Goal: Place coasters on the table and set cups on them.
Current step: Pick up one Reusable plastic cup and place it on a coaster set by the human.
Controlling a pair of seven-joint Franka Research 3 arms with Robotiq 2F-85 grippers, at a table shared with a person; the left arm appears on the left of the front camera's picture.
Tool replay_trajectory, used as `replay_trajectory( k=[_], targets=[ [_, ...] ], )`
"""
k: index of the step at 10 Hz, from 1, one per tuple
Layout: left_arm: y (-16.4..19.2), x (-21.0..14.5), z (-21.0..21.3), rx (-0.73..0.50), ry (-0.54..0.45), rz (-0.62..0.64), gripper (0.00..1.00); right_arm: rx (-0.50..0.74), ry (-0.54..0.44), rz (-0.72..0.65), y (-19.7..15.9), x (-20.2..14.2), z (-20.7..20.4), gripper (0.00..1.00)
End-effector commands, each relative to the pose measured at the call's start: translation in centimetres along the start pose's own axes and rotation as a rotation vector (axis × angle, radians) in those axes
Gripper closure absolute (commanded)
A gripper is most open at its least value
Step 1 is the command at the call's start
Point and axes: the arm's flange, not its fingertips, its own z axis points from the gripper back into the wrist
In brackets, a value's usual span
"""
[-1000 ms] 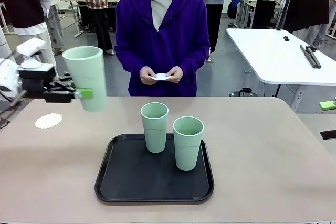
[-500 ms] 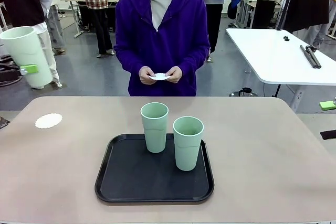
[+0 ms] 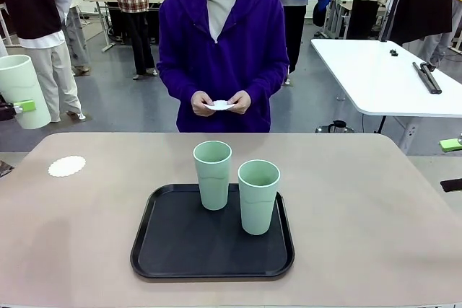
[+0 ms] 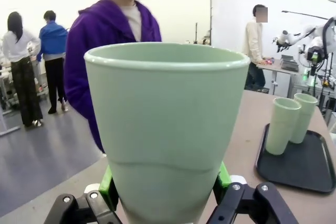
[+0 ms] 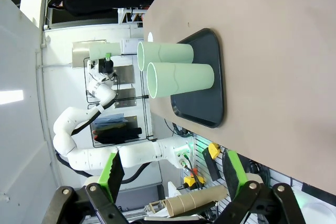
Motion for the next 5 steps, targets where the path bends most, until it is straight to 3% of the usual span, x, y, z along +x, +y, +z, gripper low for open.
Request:
replay_trajectory(
  k=[1, 5],
  targets=[
    [0.7, -0.2, -1.3, 0.035, 0.007, 0.001, 0.15, 0.018, -0.003, -0.001, 0.2, 0.2, 0.0, 0.00],
    [0.4, -0.8, -0.2, 0.016, 0.014, 0.012, 0.15, 0.018, -0.003, -0.001, 0.2, 0.2, 0.0, 0.00]
  ],
)
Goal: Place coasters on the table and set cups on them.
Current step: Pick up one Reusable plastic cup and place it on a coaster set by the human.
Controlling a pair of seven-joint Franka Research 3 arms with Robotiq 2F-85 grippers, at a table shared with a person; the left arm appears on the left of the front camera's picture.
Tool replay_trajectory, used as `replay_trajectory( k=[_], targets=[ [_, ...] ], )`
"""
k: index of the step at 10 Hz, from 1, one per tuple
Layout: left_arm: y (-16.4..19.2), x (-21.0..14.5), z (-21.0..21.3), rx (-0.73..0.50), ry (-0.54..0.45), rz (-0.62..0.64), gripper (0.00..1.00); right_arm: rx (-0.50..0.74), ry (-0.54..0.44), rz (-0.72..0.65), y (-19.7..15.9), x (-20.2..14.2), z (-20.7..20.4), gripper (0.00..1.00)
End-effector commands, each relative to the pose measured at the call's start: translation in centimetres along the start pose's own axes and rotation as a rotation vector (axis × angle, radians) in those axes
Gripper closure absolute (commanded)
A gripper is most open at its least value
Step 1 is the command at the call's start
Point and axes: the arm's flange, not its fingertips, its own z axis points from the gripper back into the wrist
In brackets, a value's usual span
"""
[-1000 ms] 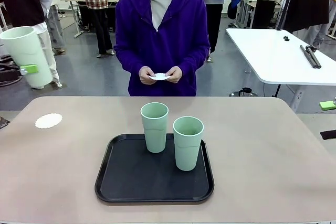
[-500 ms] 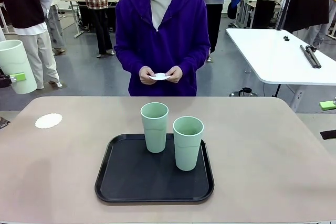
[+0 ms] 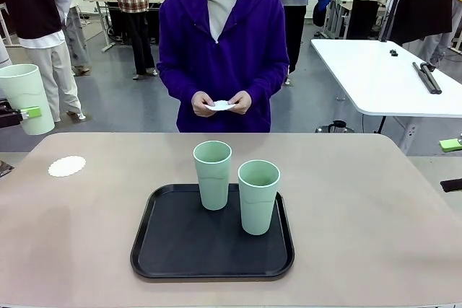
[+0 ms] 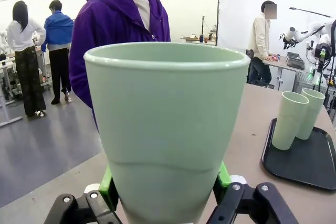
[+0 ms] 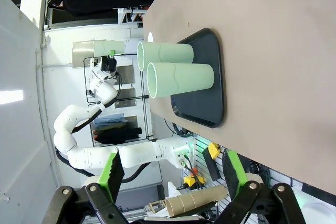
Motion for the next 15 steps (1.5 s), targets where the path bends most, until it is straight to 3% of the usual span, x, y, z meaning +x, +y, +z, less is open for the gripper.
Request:
replay_trajectory(
  k=[1, 6, 15],
  targets=[
    [-0.1, 0.4, 0.3, -0.006, -0.011, -0.007, 0.15, 0.018, -0.003, -0.001, 0.2, 0.2, 0.0, 0.00],
    [0.0, 0.0, 0.0, 0.001, 0.000, 0.000, 0.15, 0.018, -0.003, -0.001, 0.2, 0.2, 0.0, 0.00],
    [5.1, -8.4, -3.4, -0.101, 0.042, 0.027, 0.15, 0.018, -0.003, -0.001, 0.2, 0.2, 0.0, 0.00]
  ],
)
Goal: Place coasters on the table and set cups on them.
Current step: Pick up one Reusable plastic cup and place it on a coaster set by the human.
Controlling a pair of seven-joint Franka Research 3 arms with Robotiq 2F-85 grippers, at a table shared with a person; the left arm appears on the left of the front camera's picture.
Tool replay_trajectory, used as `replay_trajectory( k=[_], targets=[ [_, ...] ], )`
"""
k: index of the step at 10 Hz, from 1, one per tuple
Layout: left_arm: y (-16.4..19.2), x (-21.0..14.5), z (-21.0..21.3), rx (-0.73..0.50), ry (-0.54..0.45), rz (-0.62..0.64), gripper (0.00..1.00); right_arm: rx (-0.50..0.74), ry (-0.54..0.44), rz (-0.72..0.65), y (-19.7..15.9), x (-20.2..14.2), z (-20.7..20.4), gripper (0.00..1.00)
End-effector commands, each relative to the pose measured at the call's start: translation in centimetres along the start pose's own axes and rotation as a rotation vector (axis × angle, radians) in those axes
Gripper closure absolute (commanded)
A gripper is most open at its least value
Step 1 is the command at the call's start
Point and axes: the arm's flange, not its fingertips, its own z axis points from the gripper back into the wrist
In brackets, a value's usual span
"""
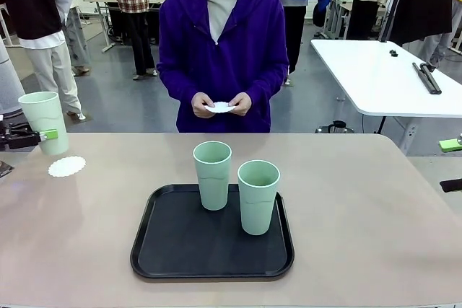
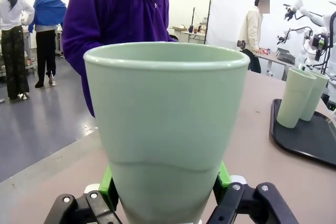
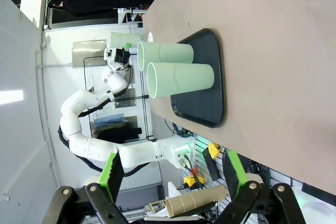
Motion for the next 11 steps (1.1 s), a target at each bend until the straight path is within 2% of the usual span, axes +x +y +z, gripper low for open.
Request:
replay_trajectory(
  k=[1, 11],
  targets=[
    [0.5, -1.4, -0.5, -0.051, -0.011, -0.047, 0.15, 0.018, -0.003, -0.001, 0.2, 0.2, 0.0, 0.00],
    [1.1, -5.0, -0.3, -0.132, -0.051, -0.066, 0.15, 0.018, -0.003, -0.001, 0.2, 0.2, 0.0, 0.00]
  ],
)
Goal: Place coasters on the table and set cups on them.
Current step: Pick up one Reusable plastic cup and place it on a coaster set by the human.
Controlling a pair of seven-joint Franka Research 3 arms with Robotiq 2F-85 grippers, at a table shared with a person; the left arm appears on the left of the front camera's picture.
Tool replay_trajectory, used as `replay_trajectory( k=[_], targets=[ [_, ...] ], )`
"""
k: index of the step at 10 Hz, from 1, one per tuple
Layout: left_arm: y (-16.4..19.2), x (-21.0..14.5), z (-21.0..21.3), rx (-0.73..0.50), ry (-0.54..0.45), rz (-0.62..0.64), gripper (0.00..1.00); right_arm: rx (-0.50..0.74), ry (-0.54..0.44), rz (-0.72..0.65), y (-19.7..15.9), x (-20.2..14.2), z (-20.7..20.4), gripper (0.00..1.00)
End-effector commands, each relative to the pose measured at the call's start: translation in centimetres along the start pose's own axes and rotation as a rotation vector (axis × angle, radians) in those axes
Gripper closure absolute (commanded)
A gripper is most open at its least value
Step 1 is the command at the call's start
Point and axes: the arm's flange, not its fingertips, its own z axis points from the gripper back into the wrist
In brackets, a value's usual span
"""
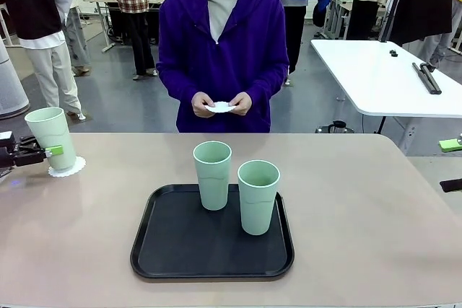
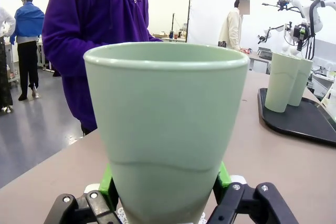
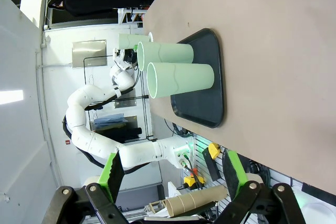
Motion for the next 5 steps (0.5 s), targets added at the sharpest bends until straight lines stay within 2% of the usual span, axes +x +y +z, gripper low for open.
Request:
replay_trajectory(
  k=[1, 5],
  targets=[
    [0.26, -0.48, 0.58, -0.036, -0.005, -0.035, 0.15, 0.018, -0.003, -0.001, 0.16, 0.16, -0.02, 0.00],
    [0.11, -1.42, 0.14, -0.080, 0.024, -0.076, 0.15, 0.018, -0.003, -0.001, 0.16, 0.16, -0.02, 0.00]
  ],
)
